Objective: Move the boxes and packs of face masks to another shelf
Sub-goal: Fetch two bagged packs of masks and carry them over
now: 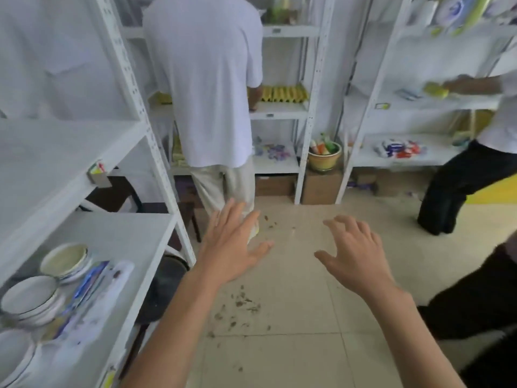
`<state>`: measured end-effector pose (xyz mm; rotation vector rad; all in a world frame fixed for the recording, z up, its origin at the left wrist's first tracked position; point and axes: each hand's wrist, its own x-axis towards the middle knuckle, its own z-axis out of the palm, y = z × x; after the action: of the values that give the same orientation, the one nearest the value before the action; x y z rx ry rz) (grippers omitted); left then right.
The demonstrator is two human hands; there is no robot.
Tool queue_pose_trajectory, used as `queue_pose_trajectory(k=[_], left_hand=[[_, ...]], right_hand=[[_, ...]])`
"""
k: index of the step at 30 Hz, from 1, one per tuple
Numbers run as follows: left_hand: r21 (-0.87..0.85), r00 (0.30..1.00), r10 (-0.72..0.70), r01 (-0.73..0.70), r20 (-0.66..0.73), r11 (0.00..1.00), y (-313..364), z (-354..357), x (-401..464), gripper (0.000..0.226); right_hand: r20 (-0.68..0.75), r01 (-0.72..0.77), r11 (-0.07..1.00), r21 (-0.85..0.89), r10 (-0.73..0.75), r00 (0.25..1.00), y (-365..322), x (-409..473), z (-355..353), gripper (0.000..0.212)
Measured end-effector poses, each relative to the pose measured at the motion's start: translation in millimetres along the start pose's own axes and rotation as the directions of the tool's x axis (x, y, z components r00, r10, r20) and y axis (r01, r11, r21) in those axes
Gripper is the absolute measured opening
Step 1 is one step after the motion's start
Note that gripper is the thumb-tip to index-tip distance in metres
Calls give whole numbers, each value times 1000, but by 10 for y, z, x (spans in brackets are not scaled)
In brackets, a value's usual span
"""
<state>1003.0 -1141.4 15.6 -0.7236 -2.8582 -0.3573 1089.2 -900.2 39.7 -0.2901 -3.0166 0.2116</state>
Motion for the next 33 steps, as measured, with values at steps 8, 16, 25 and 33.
queue_pose_trajectory(k=[8,16,25,33], left_hand=[[-115,993,85,-74,86,991,257,609,839,83],[-240,974,153,-111,167,965,355,954,2253,78],[-340,919,377,-320,117,884,979,1280,3908,71],[-414,876,467,-384,118,825,1744,1777,4904,69]], right_hand=[[66,-185,982,35,183,981,654,396,150,73],[97,-287,958,25,283,954,1048,1575,300,75],[67,-443,895,49,439,896,1735,2671,207,78],[74,-495,864,91,490,868,2661,3312,229,73]])
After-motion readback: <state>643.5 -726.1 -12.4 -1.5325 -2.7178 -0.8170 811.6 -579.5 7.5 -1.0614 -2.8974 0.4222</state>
